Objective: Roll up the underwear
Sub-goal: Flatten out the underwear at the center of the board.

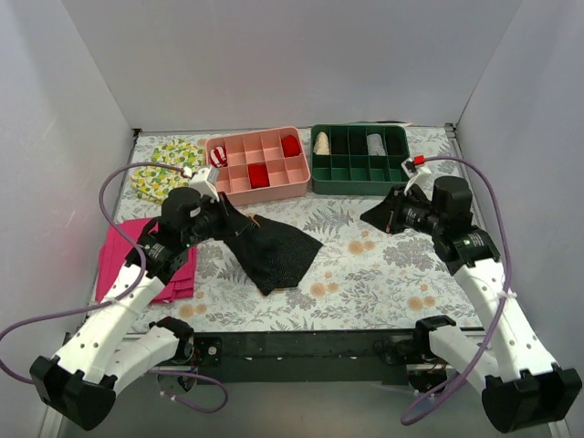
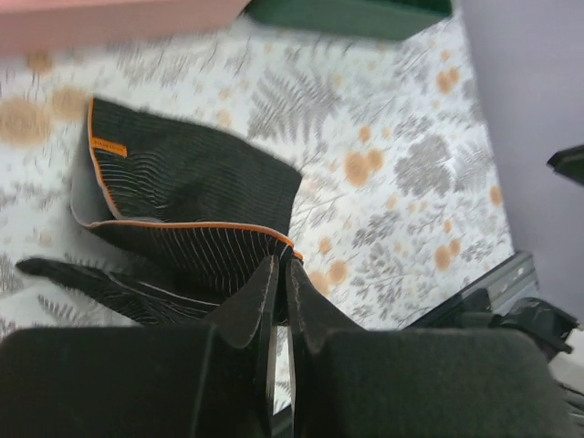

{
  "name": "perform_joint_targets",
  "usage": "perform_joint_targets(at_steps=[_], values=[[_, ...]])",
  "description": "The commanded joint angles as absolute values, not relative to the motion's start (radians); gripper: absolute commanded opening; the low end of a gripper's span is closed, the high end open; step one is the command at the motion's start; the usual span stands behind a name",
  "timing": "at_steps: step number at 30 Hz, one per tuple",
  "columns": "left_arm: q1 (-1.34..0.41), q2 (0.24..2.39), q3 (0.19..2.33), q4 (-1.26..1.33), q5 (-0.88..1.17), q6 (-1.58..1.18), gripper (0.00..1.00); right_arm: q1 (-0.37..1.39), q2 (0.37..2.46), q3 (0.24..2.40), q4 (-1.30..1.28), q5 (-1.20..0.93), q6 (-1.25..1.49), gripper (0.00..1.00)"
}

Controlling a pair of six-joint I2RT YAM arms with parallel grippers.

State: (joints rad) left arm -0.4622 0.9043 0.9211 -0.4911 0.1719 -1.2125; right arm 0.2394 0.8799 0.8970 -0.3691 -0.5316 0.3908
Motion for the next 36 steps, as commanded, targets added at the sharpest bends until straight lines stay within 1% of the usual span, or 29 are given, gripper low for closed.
perform_joint_targets(at_steps=[1,2,3,5,6,8,9,15,17,21,23,24,29,33,35,36], values=[[-0.468,0.946,0.819,-0.587,0.126,-1.262,0.0,0.242,1.084,0.871,-0.385,-0.56,0.41,0.21],[-0.466,0.951,0.819,-0.604,0.109,-1.266,0.0,0.244,1.121,0.879,-0.346,-0.566,0.413,0.21],[-0.466,0.957,0.818,-0.617,0.06,-1.272,0.0,0.251,1.196,0.912,-0.336,-0.578,0.41,0.27],[-0.466,0.979,0.834,-0.667,0.013,-1.299,0.0,0.262,1.274,0.958,-0.327,-0.577,0.382,0.28],[-0.466,0.986,0.839,-0.687,-0.038,-1.313,0.0,0.281,1.351,0.983,-0.325,-0.578,0.376,0.28],[-0.466,1.002,0.841,-0.715,-0.054,-1.348,0.0,0.305,1.428,1.058,-0.322,-0.607,0.351,0.28],[-0.466,1.005,0.836,-0.721,-0.058,-1.361,0.0,0.342,1.503,1.08,-0.327,-0.606,0.342,0.27],[-0.466,1.026,0.816,-0.739,-0.083,-1.422,0.0,0.483,1.76,1.229,-0.325,-0.575,0.322,0.25],[-0.466,1.032,0.816,-0.735,-0.084,-1.422,0.0,0.509,1.811,1.277,-0.328,-0.551,0.314,0.25],[-0.466,1.054,0.83,-0.741,-0.087,-1.417,0.0,0.532,1.937,1.308,-0.287,-0.539,0.339,0.21],[-0.466,1.057,0.833,-0.742,-0.089,-1.413,0.0,0.537,1.968,1.309,-0.275,-0.516,0.342,0.2],[-0.466,1.057,0.838,-0.744,-0.089,-1.411,0.0,0.538,1.994,1.305,-0.276,-0.487,0.341,0.18],[-0.466,1.046,0.841,-0.742,-0.081,-1.405,0.0,0.538,2.006,1.226,-0.281,-0.397,0.333,0.13],[-0.466,1.049,0.847,-0.733,-0.068,-1.397,0.0,0.535,1.907,1.065,-0.273,-0.278,0.357,0.11],[-0.466,1.054,0.85,-0.718,-0.054,-1.391,0.0,0.537,1.861,0.941,-0.265,-0.262,0.385,0.11],[-0.466,1.068,0.853,-0.712,-0.049,-1.384,0.0,0.537,1.806,0.896,-0.261,-0.247,0.4,0.11]])
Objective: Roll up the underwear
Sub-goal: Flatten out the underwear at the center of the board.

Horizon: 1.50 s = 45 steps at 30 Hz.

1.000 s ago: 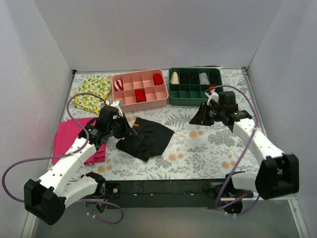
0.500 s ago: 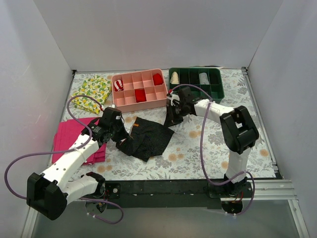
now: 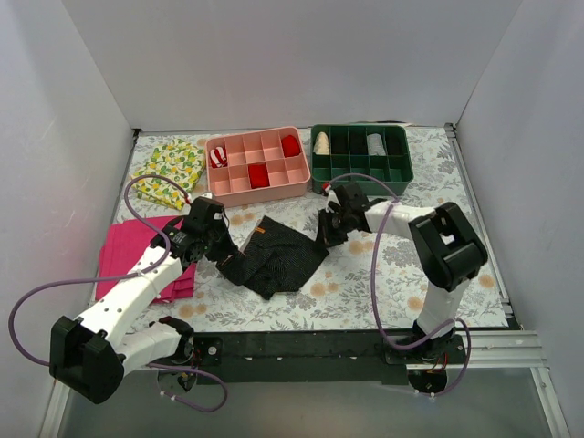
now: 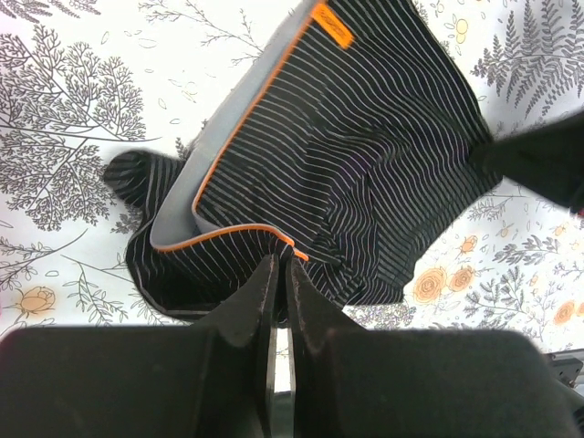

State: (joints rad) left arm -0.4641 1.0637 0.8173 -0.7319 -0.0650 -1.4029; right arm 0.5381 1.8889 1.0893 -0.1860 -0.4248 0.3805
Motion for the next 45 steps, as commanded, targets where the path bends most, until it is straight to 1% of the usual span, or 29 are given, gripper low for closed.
perform_joint_targets(at_steps=[1,2,3,5,6,8,9,10,11,12,13,14,15,17,20,23,26,29,38,42,43,44,45], values=[[-0.466,1.075,0.856,-0.698,-0.029,-1.379,0.0,0.537,1.775,0.85,-0.244,-0.247,0.416,0.11],[-0.466,1.086,0.861,-0.689,-0.02,-1.374,0.0,0.537,1.738,0.745,-0.239,-0.242,0.446,0.1],[-0.466,1.106,0.865,-0.683,-0.014,-1.365,0.0,0.537,1.653,0.7,-0.239,-0.226,0.463,0.1],[-0.466,1.126,0.877,-0.661,0.008,-1.358,0.0,0.538,1.553,0.564,-0.244,-0.222,0.489,0.1],[-0.466,1.134,0.884,-0.654,0.037,-1.353,0.0,0.54,1.435,0.525,-0.247,-0.236,0.508,0.11],[-0.466,1.164,0.888,-0.631,0.069,-1.341,0.0,0.541,1.312,0.485,-0.259,-0.262,0.511,0.15],[-0.466,1.175,0.897,-0.624,0.078,-1.335,0.0,0.541,1.201,0.488,-0.268,-0.281,0.502,0.2],[-0.466,1.192,0.902,-0.615,0.084,-1.325,0.0,0.543,1.153,0.5,-0.275,-0.288,0.497,0.23],[-0.466,1.203,0.905,-0.609,0.1,-1.319,0.0,0.542,1.084,0.518,-0.273,-0.281,0.495,0.4],[-0.466,1.21,0.914,-0.604,0.104,-1.313,0.0,0.54,1.068,0.57,-0.281,-0.267,0.495,0.5],[-0.466,1.218,0.919,-0.6,0.107,-1.307,0.0,0.54,1.068,0.609,-0.285,-0.262,0.467,0.55],[-0.466,1.235,0.923,-0.6,0.107,-1.293,0.0,0.54,1.086,0.647,-0.293,-0.252,0.453,0.57],[-0.466,1.241,0.93,-0.601,0.1,-1.29,0.0,0.538,1.151,0.728,-0.314,-0.23,0.437,0.58],[-0.466,1.258,0.945,-0.606,0.097,-1.279,0.0,0.537,1.245,0.803,-0.318,-0.229,0.382,0.58],[-0.466,1.272,0.954,-0.607,0.095,-1.273,0.0,0.525,1.486,0.952,-0.304,-0.23,0.333,0.56],[-0.466,1.285,0.963,-0.607,0.097,-1.275,0.0,0.512,1.636,1.073,-0.276,-0.262,0.292,0.54],[-0.466,1.296,0.971,-0.606,0.095,-1.281,0.0,0.5,1.739,1.153,-0.29,-0.258,0.269,0.54],[-0.466,1.302,0.979,-0.604,0.097,-1.289,0.0,0.491,1.793,1.18,-0.291,-0.288,0.244,0.53],[-0.466,1.308,0.977,-0.607,0.092,-1.295,0.0,0.488,1.865,1.177,-0.261,-0.353,0.216,0.52],[-0.466,1.312,0.974,-0.607,0.092,-1.293,0.0,0.488,1.897,1.187,-0.252,-0.388,0.221,0.49],[-0.466,1.313,0.974,-0.607,0.094,-1.293,0.0,0.488,1.902,1.187,-0.247,-0.394,0.224,0.46],[-0.466,1.313,0.973,-0.606,0.094,-1.293,0.0,0.488,1.907,1.187,-0.244,-0.4,0.225,0.31],[-0.466,1.313,0.973,-0.609,0.092,-1.293,0.0,0.488,1.907,1.186,-0.242,-0.405,0.229,0.25]])
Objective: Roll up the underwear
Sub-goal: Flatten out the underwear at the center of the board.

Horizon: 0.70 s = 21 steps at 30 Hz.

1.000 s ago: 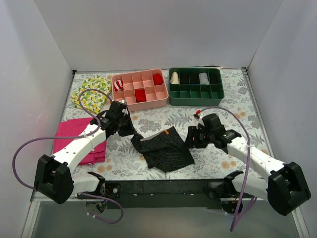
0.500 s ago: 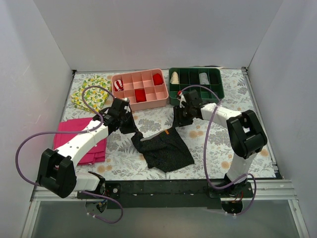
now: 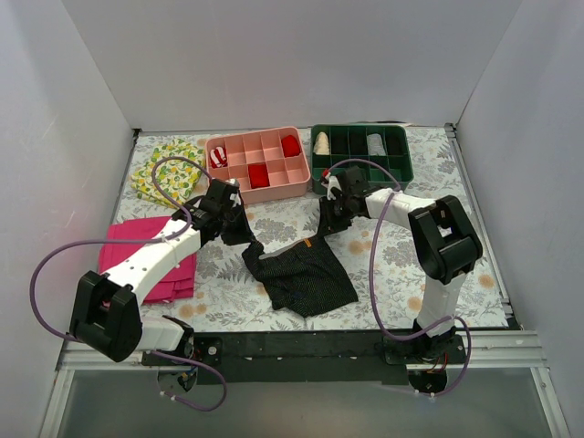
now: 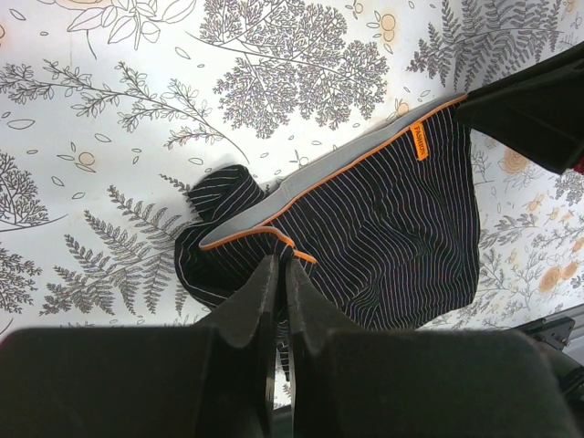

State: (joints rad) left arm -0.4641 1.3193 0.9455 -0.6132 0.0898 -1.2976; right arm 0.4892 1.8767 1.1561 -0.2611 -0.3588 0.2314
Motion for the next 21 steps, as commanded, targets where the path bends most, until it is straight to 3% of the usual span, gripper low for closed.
perform_joint_targets(at_steps=[1,2,3,10,21], values=[[-0.466,1.312,0.974,-0.607,0.092,-1.293,0.0,0.488,1.904,1.184,-0.241,-0.408,0.229,0.17],[-0.466,1.31,0.973,-0.609,0.091,-1.295,0.0,0.486,1.898,1.183,-0.241,-0.408,0.229,0.03],[-0.466,1.307,0.974,-0.607,0.091,-1.295,0.0,0.486,1.89,1.178,-0.239,-0.405,0.23,0.01],[-0.466,1.283,1.018,-0.64,0.06,-1.27,0.0,0.465,1.711,1.138,-0.252,-0.353,0.244,0.01],[-0.465,1.123,1.175,-0.77,-0.067,-1.285,0.0,0.449,1.111,0.976,-0.256,-0.316,0.399,0.01]])
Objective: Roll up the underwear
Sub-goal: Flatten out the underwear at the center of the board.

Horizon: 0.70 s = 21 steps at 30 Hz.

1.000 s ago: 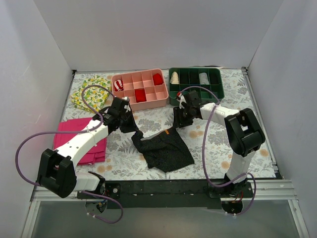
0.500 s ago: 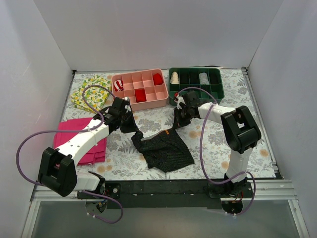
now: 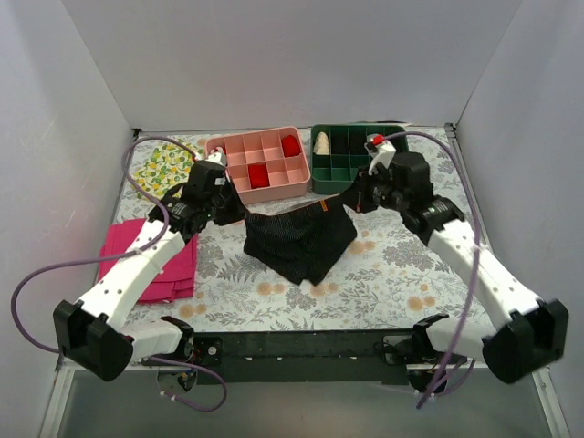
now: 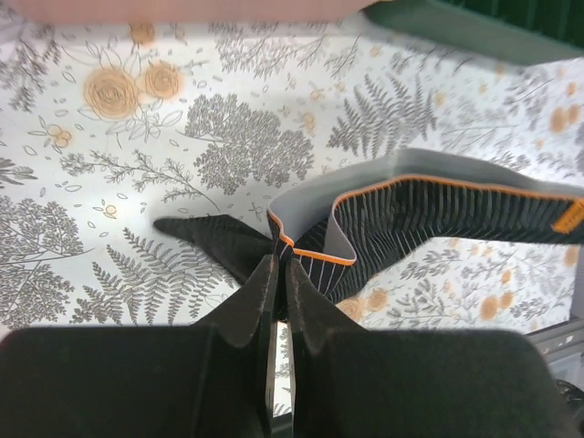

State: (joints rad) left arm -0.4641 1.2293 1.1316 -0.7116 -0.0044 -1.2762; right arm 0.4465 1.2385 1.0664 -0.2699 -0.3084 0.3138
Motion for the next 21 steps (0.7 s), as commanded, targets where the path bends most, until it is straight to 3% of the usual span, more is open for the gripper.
perform_joint_targets(at_steps=[1,12,17,21], values=[[-0.465,1.103,1.172,-0.769,-0.067,-1.292,0.0,0.452,1.042,0.963,-0.259,-0.321,0.419,0.01],[-0.465,0.943,1.239,-0.972,0.044,-1.439,0.0,0.479,0.707,1.032,-0.446,-0.46,0.413,0.01],[-0.465,0.983,1.241,-1.028,0.097,-1.471,0.0,0.48,0.785,1.106,-0.61,-0.342,0.385,0.01],[-0.465,1.081,1.163,-0.942,0.074,-1.44,0.0,0.476,0.975,1.043,-0.597,-0.177,0.367,0.01]])
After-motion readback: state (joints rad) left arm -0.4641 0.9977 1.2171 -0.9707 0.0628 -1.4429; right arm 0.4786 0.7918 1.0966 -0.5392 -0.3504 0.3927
